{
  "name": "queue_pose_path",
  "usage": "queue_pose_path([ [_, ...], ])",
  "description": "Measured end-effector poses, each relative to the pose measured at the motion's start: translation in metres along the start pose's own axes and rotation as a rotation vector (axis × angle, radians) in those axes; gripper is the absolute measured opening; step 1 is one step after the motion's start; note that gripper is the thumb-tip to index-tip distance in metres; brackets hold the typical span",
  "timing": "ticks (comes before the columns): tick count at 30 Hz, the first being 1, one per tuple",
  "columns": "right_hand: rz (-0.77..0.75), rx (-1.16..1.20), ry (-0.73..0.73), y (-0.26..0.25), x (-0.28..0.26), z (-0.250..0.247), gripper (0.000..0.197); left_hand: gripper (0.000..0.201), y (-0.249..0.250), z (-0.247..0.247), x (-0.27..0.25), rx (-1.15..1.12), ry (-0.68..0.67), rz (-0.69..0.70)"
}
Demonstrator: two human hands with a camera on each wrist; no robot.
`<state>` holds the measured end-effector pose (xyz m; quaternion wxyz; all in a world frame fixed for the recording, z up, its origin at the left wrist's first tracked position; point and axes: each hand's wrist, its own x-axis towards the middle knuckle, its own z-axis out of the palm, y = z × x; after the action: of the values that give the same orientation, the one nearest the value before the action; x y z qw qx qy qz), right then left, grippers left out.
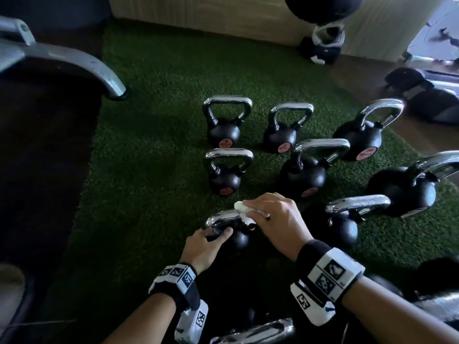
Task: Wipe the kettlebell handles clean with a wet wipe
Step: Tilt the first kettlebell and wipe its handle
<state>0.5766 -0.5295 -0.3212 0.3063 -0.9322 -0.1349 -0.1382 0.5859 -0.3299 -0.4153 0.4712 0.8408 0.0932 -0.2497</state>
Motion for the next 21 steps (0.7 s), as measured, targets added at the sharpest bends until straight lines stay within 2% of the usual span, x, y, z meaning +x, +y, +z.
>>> queue_pose_path([
  [3,-0.041,-0.016,-0.005,0.004,-0.009,0.018,0.021,0.052,0.000,-0.003,0.004,0.045,-0.007,0.029],
  [6,0.039,-0.011,0.075,0.017,-0.013,0.016,0.021,0.047,0.000,-0.006,0.006,0.074,-0.016,0.038],
  [8,0.102,-0.034,0.119,0.027,-0.016,0.013,0.018,0.048,-0.001,-0.007,0.007,0.091,-0.023,0.044],
  [12,0.059,0.002,0.151,0.024,-0.027,0.018,0.020,0.065,-0.004,-0.007,0.009,0.110,-0.047,0.029],
  [14,0.068,0.066,0.158,0.024,-0.027,0.021,0.019,0.064,-0.008,-0.006,0.011,0.108,-0.032,0.035],
  [16,0.132,0.128,0.155,0.030,-0.026,0.022,0.019,0.062,-0.007,-0.005,0.012,0.102,-0.031,0.029],
  [21,0.397,0.356,-0.014,0.056,-0.023,0.023,0.027,0.066,-0.010,-0.005,0.015,0.075,-0.019,0.005],
])
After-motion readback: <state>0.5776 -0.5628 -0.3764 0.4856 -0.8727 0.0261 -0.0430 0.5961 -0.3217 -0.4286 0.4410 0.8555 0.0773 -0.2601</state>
